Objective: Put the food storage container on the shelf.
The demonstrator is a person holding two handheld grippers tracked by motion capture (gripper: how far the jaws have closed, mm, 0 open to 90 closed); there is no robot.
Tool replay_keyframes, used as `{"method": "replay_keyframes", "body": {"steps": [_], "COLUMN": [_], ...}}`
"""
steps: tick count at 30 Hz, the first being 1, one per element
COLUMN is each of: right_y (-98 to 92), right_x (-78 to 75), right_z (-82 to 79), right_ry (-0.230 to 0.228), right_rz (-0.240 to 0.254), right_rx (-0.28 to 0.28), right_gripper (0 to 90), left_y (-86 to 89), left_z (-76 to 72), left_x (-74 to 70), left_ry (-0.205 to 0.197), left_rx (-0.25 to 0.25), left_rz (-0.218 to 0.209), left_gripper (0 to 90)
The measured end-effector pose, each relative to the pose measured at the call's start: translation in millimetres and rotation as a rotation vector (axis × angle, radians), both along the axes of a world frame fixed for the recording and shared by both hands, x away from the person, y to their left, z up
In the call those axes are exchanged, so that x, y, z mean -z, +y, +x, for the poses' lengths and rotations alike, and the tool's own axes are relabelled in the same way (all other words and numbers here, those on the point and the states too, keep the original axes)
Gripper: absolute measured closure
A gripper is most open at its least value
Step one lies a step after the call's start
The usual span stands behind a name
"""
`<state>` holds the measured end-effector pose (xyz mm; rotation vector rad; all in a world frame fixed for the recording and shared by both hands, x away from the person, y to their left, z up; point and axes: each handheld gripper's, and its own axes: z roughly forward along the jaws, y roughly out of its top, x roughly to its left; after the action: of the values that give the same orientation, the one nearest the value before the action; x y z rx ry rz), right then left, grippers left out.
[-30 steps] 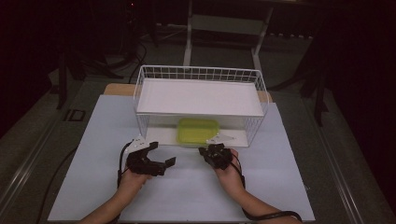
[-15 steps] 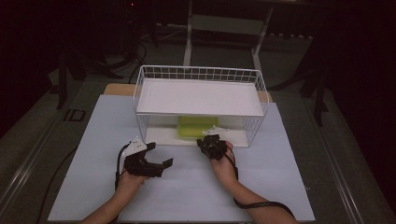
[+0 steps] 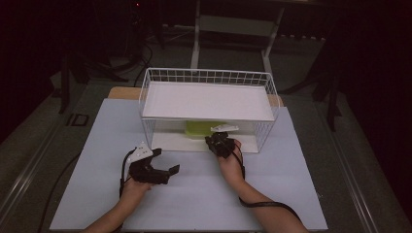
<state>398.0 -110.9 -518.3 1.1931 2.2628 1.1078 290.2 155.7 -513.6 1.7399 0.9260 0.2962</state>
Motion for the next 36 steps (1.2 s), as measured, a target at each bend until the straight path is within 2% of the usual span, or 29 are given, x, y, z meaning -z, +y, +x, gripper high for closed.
{"method": "replay_keyframes", "body": {"steps": [5, 12, 16, 17, 21, 24, 26, 27, 28, 31, 33, 36], "right_y": [0.7, 1.7, 2.0, 0.7, -4.0, -4.8, -7.5, -8.4, -8.4, -12.1, -13.7, -16.0], "right_x": [0.9, 1.9, -0.8, -2.7, -5.1, -7.5, -10.4, -11.2, -11.2, -15.3, -18.7, -24.1], "right_z": [5.4, 4.7, -0.2, -3.6, -11.7, -18.3, -24.3, -25.4, -25.4, -31.1, -34.9, -40.2], "right_ry": [0.014, 0.014, 0.006, -0.007, 0.008, 0.002, -0.005, 0.006, 0.006, 0.0, -0.023, -0.029], "right_rz": [0.019, 0.02, 0.024, 0.024, 0.063, 0.057, 0.054, 0.069, 0.069, 0.079, 0.073, 0.087], "right_rx": [0.008, 0.004, -0.004, -0.016, -0.024, -0.033, -0.072, -0.085, -0.085, -0.097, -0.109, -0.125], "right_gripper": [89.9, 89.3, 86.6, 84.4, 82.3, 79.6, 68.3, 62.1, 62.1, 49.0, 44.6, 35.9], "left_y": [0.1, -2.3, -3.7, -4.2, -4.6, -5.7, -6.8, -7.3, -7.3, -9.2, -10.2, -11.7], "left_z": [0.3, 0.3, 0.7, 0.9, 1.3, 1.4, 3.1, 3.1, 3.1, 3.8, 3.5, 3.1], "left_x": [1.2, 2.6, 2.8, 2.5, 1.5, 0.0, -3.0, -4.1, -4.1, -7.9, -9.8, -12.9], "left_ry": [0.004, 0.003, -0.006, -0.014, -0.027, -0.039, -0.047, -0.051, -0.051, -0.049, -0.048, -0.042], "left_rx": [0.006, 0.018, 0.021, 0.022, 0.028, 0.029, 0.04, 0.037, 0.037, 0.054, 0.061, 0.073], "left_rz": [0.001, 0.01, 0.019, 0.03, 0.033, 0.037, 0.043, 0.04, 0.04, 0.041, 0.031, 0.018], "left_gripper": [0.1, 0.1, 0.1, 0.1, 0.1, 0.1, 0.1, 0.1, 0.1, 0.1, 0.1, 0.1]}}
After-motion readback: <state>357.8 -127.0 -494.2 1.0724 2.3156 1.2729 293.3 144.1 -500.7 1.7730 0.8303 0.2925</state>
